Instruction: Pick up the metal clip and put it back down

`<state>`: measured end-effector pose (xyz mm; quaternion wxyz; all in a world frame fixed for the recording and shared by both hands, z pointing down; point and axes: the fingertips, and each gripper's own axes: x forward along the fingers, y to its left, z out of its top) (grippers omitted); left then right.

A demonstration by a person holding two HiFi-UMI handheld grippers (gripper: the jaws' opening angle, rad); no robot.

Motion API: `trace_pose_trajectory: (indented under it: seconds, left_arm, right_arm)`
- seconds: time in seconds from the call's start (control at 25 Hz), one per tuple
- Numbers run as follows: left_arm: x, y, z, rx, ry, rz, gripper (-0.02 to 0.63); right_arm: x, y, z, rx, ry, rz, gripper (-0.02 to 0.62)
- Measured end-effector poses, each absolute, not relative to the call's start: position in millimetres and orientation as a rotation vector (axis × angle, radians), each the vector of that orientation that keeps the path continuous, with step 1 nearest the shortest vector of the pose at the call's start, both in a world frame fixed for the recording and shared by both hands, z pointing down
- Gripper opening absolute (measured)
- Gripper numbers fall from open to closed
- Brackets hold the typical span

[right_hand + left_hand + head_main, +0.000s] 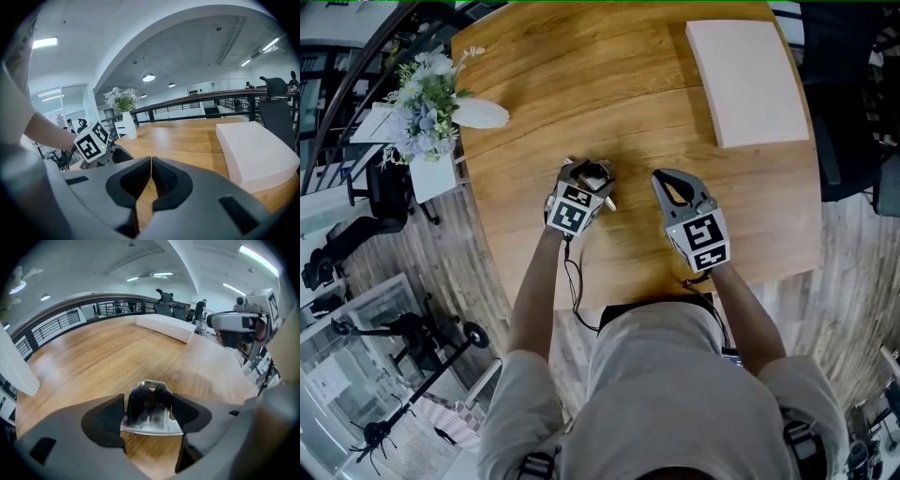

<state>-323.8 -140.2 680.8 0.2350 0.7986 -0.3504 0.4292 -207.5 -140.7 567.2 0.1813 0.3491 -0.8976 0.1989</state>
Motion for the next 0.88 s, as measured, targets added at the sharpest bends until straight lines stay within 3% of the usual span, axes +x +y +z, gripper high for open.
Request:
trace_pose_trajectory:
  seconds: [0.72,0.88]
  left_arm:
    - [-335,-66,602,2.111,-1.312,0.696,0.301]
    - [-348,-46,569,2.092,-1.461,0.574,0.162]
  right_arm:
    - [-257,-81,527,0.902,-2.572,0.502,0.028]
    - [-271,-68,519,0.897,-2.575,0.488,0.028]
